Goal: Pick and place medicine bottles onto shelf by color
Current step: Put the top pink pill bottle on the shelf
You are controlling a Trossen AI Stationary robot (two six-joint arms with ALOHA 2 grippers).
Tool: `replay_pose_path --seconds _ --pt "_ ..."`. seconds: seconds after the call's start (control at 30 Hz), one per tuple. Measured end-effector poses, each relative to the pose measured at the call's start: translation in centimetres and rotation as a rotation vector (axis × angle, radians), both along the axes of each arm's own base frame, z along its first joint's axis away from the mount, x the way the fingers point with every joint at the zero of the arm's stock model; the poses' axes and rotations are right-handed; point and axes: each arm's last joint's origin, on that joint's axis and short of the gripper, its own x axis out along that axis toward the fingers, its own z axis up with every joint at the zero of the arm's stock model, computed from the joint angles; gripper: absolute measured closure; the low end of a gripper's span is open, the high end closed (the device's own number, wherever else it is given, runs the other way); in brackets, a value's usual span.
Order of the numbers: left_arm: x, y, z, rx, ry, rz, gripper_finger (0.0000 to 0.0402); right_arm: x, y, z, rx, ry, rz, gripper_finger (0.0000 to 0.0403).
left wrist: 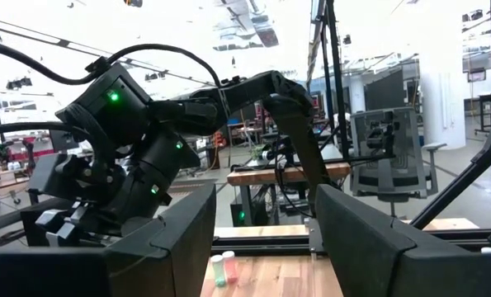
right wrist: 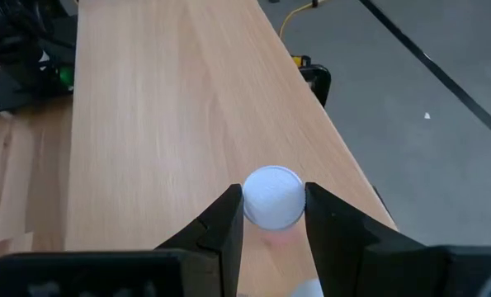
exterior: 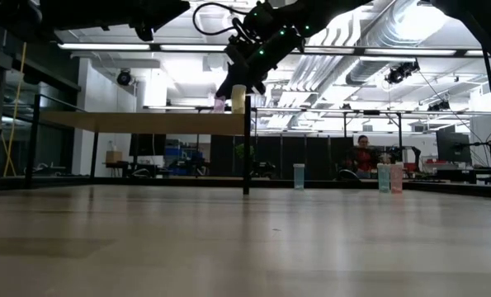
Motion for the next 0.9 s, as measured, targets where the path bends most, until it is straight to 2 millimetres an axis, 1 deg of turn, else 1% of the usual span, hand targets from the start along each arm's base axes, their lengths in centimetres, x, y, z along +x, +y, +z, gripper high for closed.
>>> replay_pose_path --seconds 0.13,0.63,0.73,0.9 --pt "0.00 0.00 0.00 0.000 0.000 0.000 0.0202 -0.03 0.02 -0.05 0.028 -0.002 -0.017 0.0300" --pt "0.00 0.00 0.00 0.000 0.000 0.000 0.0202 -0.03 0.02 -0.04 0.027 -0.002 -0.016 0.0299" --pt "0.00 0.01 0.00 0.000 0.000 0.000 0.0202 -0.02 0.02 -0.04 0.028 -0.003 -0.014 0.0292" --pt "0.00 0.00 0.00 0.000 0.000 0.000 0.0202 -0.02 0.02 -0.04 0.028 -0.002 -0.014 0.0269"
